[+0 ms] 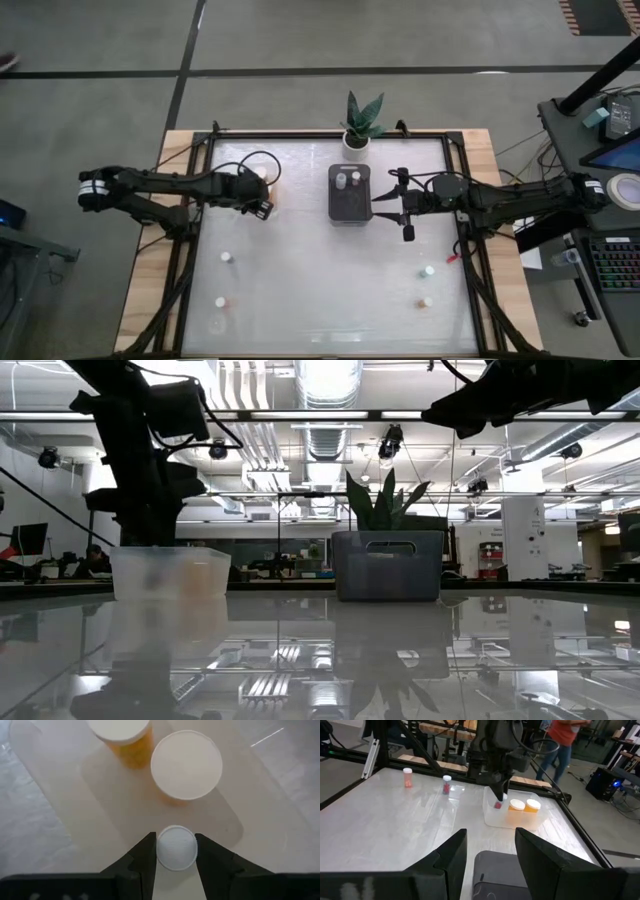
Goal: Pick and place medicine bottles into bin by pill shape (circle, oval)
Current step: Put the bottom center blue pill bottle into the transparent bin, then put the bottom right blue pill bottle into the black bin
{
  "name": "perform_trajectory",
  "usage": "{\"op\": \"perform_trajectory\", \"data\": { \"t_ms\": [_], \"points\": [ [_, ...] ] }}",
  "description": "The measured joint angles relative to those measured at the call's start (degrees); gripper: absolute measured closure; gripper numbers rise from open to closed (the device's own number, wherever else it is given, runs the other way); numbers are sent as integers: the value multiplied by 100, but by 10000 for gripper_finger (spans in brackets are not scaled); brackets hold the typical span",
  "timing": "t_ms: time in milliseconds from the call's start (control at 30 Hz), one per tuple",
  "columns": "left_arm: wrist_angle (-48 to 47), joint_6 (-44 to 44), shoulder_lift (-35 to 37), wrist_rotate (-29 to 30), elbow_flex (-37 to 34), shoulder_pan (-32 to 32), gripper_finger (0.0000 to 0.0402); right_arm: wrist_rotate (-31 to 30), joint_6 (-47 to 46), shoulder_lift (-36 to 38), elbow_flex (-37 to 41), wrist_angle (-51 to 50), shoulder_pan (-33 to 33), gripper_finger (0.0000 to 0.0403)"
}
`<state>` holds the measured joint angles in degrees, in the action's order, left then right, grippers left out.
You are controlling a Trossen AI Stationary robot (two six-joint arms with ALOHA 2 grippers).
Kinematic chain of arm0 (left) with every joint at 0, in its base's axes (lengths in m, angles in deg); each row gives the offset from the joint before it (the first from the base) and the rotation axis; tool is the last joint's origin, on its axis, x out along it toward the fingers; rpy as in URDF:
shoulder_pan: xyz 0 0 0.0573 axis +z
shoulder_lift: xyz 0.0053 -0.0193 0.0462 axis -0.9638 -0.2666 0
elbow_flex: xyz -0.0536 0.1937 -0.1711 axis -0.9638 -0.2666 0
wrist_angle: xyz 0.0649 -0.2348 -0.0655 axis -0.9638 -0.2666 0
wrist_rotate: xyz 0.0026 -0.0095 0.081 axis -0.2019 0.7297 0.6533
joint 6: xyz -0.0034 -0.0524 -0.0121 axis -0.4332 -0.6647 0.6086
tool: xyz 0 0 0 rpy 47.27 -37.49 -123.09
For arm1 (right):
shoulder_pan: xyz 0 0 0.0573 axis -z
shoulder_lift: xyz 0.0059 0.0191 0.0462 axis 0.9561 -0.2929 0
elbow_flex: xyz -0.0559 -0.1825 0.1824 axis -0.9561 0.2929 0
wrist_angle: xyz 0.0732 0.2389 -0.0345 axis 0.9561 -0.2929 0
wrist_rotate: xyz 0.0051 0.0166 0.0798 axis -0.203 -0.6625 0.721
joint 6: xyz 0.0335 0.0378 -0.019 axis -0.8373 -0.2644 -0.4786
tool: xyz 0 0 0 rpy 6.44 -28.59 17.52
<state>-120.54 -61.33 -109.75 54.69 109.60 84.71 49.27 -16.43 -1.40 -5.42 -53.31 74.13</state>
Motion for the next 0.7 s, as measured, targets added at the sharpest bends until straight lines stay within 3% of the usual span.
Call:
{"op": "perform_trajectory", "data": {
  "t_ms": [267, 700],
  "points": [
    [-11, 107, 105, 49, 0, 0, 292, -1, 4, 0, 0, -37, 0, 243],
    [-309, 150, 125, 47, 82, 0, 204, -2, 17, 0, 0, -107, 0, 243]
  ]
}}
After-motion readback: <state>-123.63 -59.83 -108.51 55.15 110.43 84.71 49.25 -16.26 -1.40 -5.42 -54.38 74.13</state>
